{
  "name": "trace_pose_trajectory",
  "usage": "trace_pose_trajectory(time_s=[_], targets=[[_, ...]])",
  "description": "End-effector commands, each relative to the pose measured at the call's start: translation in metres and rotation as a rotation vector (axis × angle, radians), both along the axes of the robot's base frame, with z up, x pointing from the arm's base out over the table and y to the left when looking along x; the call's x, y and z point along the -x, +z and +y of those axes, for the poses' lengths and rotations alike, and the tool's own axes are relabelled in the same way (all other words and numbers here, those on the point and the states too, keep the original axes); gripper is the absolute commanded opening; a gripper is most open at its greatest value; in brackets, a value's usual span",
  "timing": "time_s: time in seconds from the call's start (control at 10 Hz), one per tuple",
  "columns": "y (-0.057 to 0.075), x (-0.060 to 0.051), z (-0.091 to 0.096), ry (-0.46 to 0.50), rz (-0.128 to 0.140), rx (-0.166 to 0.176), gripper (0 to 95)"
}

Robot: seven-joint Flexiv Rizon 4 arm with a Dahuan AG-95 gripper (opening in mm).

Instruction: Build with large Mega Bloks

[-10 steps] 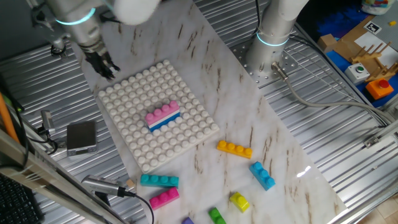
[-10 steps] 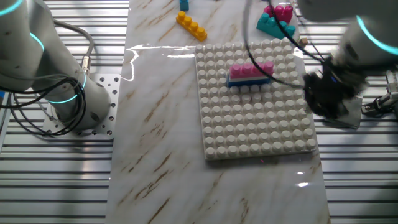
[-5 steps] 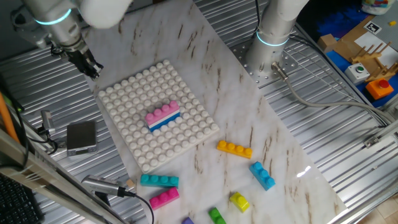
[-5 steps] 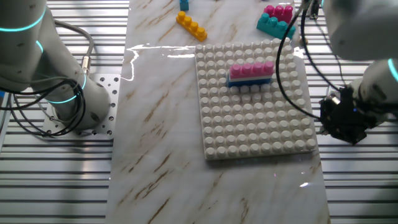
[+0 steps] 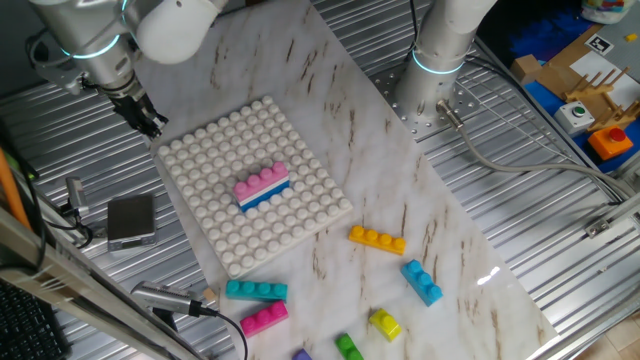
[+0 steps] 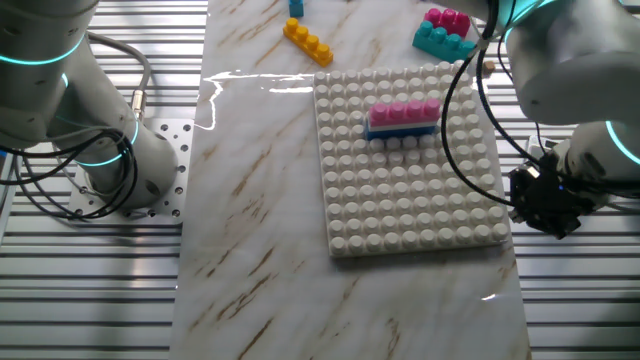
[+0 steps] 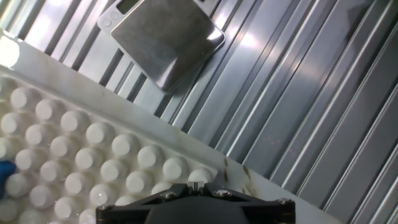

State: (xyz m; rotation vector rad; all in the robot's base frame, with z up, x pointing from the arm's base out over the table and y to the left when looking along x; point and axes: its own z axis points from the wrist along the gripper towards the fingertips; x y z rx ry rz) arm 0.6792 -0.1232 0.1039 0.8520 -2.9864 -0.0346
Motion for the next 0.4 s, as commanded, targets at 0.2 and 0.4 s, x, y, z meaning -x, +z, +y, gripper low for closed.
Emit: trace_pose_trajectory(time_s=[0.2,0.4], targets=[[-0.0004,0.0007,-0.0004,-0.027,0.004,0.02,0.0],[0.0004,0.0007,-0.0007,-0.013,0.004,0.018,0.0]])
